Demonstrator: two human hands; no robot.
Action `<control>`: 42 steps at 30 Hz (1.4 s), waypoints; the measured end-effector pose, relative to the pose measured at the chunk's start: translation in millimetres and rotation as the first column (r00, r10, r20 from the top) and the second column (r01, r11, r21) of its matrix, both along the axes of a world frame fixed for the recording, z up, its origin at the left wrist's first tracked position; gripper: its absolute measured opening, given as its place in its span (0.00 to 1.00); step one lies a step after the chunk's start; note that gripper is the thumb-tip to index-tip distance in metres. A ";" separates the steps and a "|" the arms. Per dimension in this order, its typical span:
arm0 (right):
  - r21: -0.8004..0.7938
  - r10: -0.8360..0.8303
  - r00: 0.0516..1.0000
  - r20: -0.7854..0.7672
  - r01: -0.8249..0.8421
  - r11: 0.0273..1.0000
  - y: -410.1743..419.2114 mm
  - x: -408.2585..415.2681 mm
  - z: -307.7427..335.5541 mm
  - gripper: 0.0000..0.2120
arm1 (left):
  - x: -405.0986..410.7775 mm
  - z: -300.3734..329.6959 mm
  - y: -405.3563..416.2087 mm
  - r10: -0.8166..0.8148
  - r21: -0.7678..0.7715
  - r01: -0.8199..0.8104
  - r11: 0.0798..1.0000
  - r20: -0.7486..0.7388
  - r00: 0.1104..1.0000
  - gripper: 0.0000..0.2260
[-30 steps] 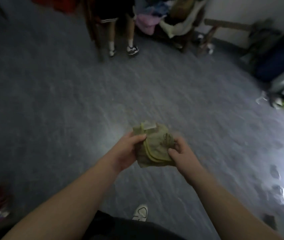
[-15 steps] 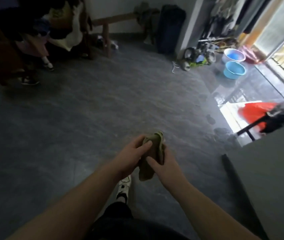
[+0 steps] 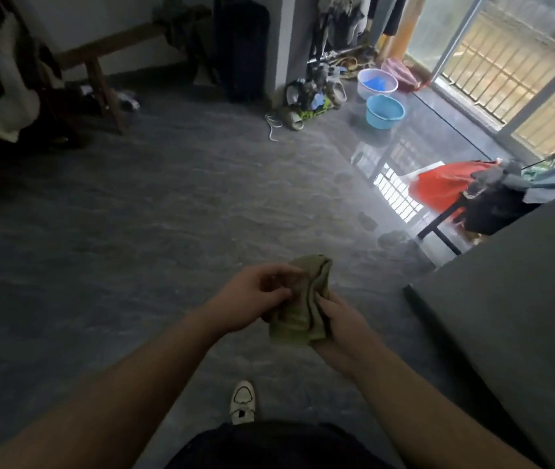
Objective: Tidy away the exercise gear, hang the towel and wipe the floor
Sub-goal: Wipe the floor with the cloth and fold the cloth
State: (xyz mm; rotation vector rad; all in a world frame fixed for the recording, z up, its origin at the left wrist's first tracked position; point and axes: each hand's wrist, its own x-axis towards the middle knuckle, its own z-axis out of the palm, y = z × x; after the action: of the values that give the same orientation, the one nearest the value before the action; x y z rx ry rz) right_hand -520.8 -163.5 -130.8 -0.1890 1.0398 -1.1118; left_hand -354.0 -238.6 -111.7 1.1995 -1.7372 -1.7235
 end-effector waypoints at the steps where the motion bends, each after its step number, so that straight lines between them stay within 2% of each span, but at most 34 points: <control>1: 0.016 -0.052 0.998 0.047 0.051 0.999 -8.4 -7.5 1.4 0.18 | -7.2 -1.2 -13.6 -0.034 -0.157 0.046 0.986 0.082 0.996 0.14; 3: 0.067 -0.123 0.989 0.077 0.118 0.991 -20.9 -26.8 7.1 0.18 | -23.1 -3.1 -37.1 -0.072 -0.422 0.147 0.894 0.188 0.980 0.13; 4: 0.080 -0.136 0.987 0.085 0.129 0.988 -26.2 -37.5 8.0 0.13 | -31.2 -4.8 -48.5 -0.108 -0.470 0.197 0.860 0.209 0.972 0.16; 5: 0.100 -0.155 0.982 0.109 0.144 0.985 -31.7 -51.2 5.7 0.10 | -40.1 -5.8 -59.3 -0.167 -0.448 0.245 0.860 0.206 0.964 0.20; 7: 0.151 -0.221 0.960 0.174 0.196 0.969 -43.6 -77.4 9.4 0.13 | -61.1 -6.9 -79.3 -0.327 -0.311 0.359 0.880 0.151 0.933 0.25; 8: 0.132 -0.229 0.954 0.193 0.206 0.970 -50.2 -90.0 10.2 0.15 | -73.4 -8.7 -89.0 -0.381 -0.296 0.406 0.865 0.140 0.914 0.28; 10: 0.095 -0.225 0.955 0.193 0.210 0.973 -59.7 -116.3 6.3 0.24 | -99.9 -13.4 -107.2 -0.456 -0.299 0.496 0.816 0.196 0.868 0.32; 13: 0.061 -0.187 0.919 0.348 0.177 0.982 -74.7 -162.2 2.0 0.37 | -144.3 -21.6 -127.8 -0.519 -0.295 0.593 0.749 0.294 0.802 0.36; 15: -0.002 -0.121 0.933 0.338 0.129 0.992 -82.6 -194.1 -5.0 0.31 | -176.8 -28.9 -136.9 -0.527 -0.289 0.603 0.743 0.302 0.794 0.33; 17: -0.087 -0.028 0.969 0.247 0.051 0.995 -94.6 -226.6 -8.0 0.21 | -210.0 -36.8 -146.1 -0.479 -0.258 0.563 0.785 0.324 0.816 0.26; 19: -0.106 0.051 0.983 0.175 -0.033 0.994 -104.9 -261.7 -8.7 0.23 | -242.4 -39.3 -156.9 -0.425 -0.140 0.487 0.862 0.321 0.846 0.18; 21: -0.096 0.133 0.976 0.170 -0.118 0.988 -114.6 -292.8 -8.4 0.27 | -273.2 -37.0 -169.7 -0.361 0.032 0.364 0.931 0.235 0.902 0.12; 24: 0.029 0.180 0.980 0.088 -0.183 0.983 -131.8 -333.2 -12.9 0.18 | -308.3 -40.8 -196.9 -0.203 0.190 0.161 0.969 0.228 0.952 0.11; 26: 0.138 0.183 0.983 -0.026 -0.178 0.974 -145.9 -356.5 -15.8 0.13 | -323.2 -50.5 -212.7 -0.100 0.263 0.032 0.964 0.247 0.964 0.10; 28: 0.213 0.206 0.973 -0.102 -0.181 0.960 -161.0 -376.7 -15.6 0.15 | -333.6 -61.5 -227.0 0.012 0.363 -0.099 0.926 0.235 0.972 0.09; 30: 0.246 0.261 0.953 -0.151 -0.220 0.944 -176.0 -393.7 -18.3 0.17 | -342.8 -63.6 -238.2 0.058 0.464 -0.144 0.874 0.194 0.979 0.11; 32: 0.266 0.335 0.913 -0.235 -0.271 0.925 -192.6 -409.2 -22.0 0.15 | -352.8 -66.6 -255.3 0.088 0.493 -0.182 0.851 0.207 0.974 0.16; 35: 0.315 0.449 0.765 -0.462 -0.332 0.889 -223.5 -427.4 -33.1 0.10 | -367.1 -81.0 -288.9 0.268 0.449 -0.338 0.827 0.214 0.939 0.14; 37: 0.363 0.482 0.653 -0.584 -0.322 0.875 -247.8 -441.1 -42.1 0.12 | -375.3 -91.1 -315.3 0.332 0.475 -0.377 0.795 0.181 0.926 0.12; 39: 0.380 0.452 0.674 -0.585 -0.264 0.886 -271.8 -456.5 -51.5 0.13 | -383.2 -102.7 -344.7 0.305 0.501 -0.342 0.795 0.158 0.939 0.12; 42: 0.394 0.347 0.770 -0.535 -0.135 0.909 -307.6 -480.2 -65.7 0.11 | -399.4 -120.0 -395.8 0.219 0.527 -0.250 0.812 0.121 0.968 0.11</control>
State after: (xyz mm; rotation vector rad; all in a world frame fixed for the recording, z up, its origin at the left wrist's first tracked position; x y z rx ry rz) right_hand -1001.1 -471.1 -196.5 -0.4083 1.7038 -0.6157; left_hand -753.3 -634.4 -231.8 1.6272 -1.0786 -2.1051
